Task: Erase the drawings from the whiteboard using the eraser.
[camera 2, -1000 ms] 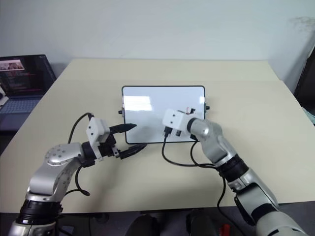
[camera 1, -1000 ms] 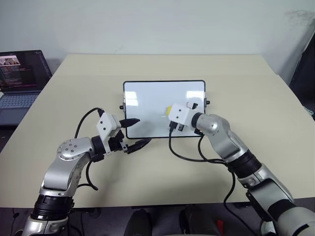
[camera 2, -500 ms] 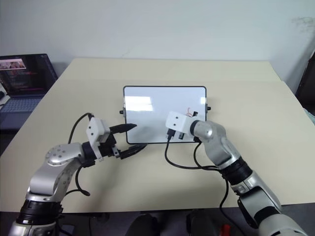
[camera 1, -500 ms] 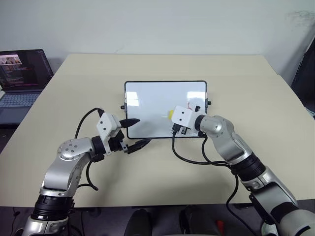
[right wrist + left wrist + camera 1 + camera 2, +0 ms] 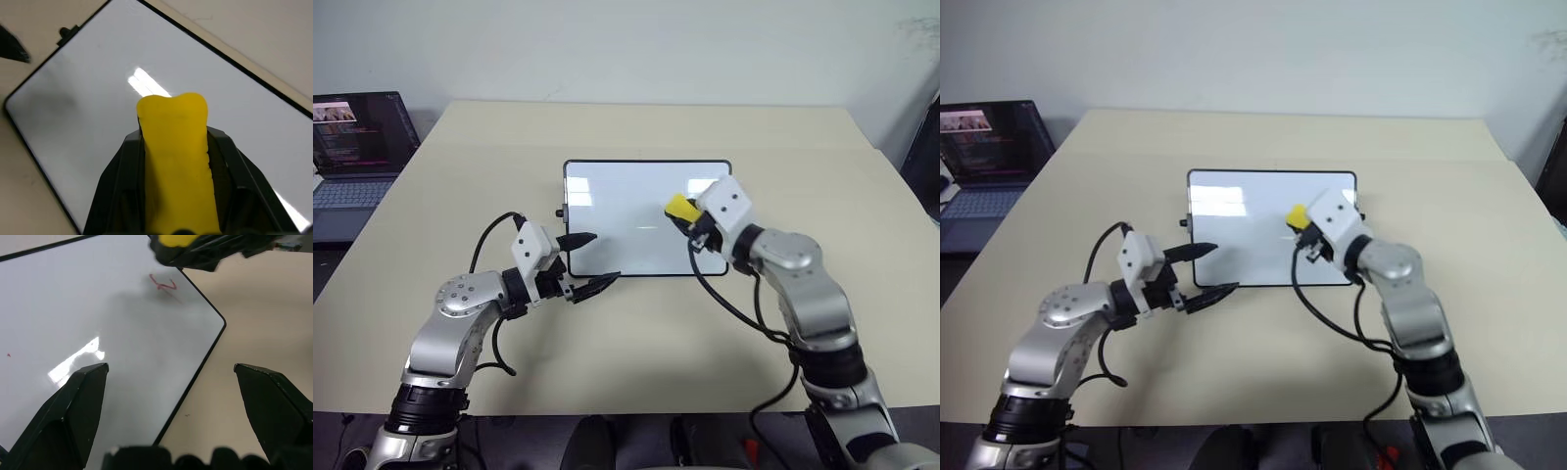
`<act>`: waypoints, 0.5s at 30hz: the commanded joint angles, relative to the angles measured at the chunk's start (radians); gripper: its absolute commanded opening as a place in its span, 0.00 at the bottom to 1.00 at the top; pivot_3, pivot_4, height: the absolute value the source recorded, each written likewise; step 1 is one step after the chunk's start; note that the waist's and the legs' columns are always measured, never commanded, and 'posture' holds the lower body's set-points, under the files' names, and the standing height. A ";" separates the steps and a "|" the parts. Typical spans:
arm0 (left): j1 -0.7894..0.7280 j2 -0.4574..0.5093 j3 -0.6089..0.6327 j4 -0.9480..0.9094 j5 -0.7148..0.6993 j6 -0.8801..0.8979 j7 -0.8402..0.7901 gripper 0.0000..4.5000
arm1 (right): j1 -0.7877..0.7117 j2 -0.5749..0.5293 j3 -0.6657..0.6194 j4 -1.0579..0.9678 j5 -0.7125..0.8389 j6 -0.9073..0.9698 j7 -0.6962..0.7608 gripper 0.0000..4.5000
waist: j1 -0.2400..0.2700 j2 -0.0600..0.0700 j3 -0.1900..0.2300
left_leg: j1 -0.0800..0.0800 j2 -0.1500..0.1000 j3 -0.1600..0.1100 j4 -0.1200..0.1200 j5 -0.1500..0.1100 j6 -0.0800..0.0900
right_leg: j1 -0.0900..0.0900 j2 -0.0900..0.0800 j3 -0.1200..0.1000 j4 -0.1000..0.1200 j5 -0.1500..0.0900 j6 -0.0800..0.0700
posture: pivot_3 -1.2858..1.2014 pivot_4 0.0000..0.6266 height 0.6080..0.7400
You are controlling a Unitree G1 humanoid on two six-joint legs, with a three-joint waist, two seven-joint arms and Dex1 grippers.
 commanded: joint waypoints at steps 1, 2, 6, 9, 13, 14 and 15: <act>-0.015 -0.015 0.008 -0.012 0.010 -0.043 0.017 1.00 | 0.122 -0.032 -0.055 -0.185 0.069 0.059 0.003 0.29 | 0.000 0.000 0.000 | 0.000 0.000 0.000 0.000 0.000 0.000 | 0.000 0.000 0.000 0.000 0.000 0.000 | 0.52 0.24 1.00; -0.017 -0.019 0.006 -0.013 0.013 -0.048 0.020 1.00 | 0.165 -0.042 -0.064 -0.209 0.077 0.066 -0.003 0.29 | 0.000 0.000 0.000 | 0.000 0.000 0.000 0.000 0.000 0.000 | 0.000 0.000 0.000 0.000 0.000 0.000 | 0.52 0.24 1.00; -0.029 -0.021 -0.003 -0.017 0.002 -0.046 0.002 1.00 | 0.292 -0.097 -0.062 -0.230 0.070 0.050 -0.039 0.29 | -0.002 0.000 0.000 | 0.001 0.000 0.000 0.001 0.000 0.000 | 0.000 0.000 0.000 0.001 0.000 0.000 | 0.52 0.24 1.00; -0.046 -0.013 -0.011 -0.018 -0.018 -0.026 -0.031 1.00 | 0.352 -0.106 -0.047 -0.222 0.065 0.013 -0.078 0.29 | -0.005 0.000 0.000 | 0.003 -0.001 0.002 0.001 0.000 0.000 | 0.001 0.001 0.002 0.003 0.000 0.000 | 0.52 0.24 1.00; -0.065 -0.013 -0.020 -0.013 -0.026 -0.012 -0.057 1.00 | 0.371 -0.102 -0.034 -0.176 0.037 -0.051 -0.150 0.29 | -0.006 0.000 0.000 | 0.004 0.000 0.002 0.001 0.000 0.000 | 0.001 0.002 0.002 0.005 0.000 0.001 | 0.52 0.24 1.00; -0.065 -0.012 -0.023 -0.013 -0.028 -0.006 -0.066 1.00 | 0.363 -0.105 -0.028 -0.159 0.023 -0.076 -0.167 0.29 | -0.006 0.000 0.000 | 0.004 0.000 0.002 0.001 0.000 0.000 | 0.001 0.002 0.002 0.005 0.000 0.001 | 0.52 0.24 1.00; -0.065 -0.011 -0.024 -0.011 -0.029 -0.004 -0.073 1.00 | 0.356 -0.106 -0.022 -0.147 0.015 -0.093 -0.179 0.29 | -0.006 0.000 0.000 | 0.004 0.000 0.002 0.001 0.000 0.000 | 0.001 0.002 0.002 0.005 0.000 0.001 | 0.52 0.24 1.00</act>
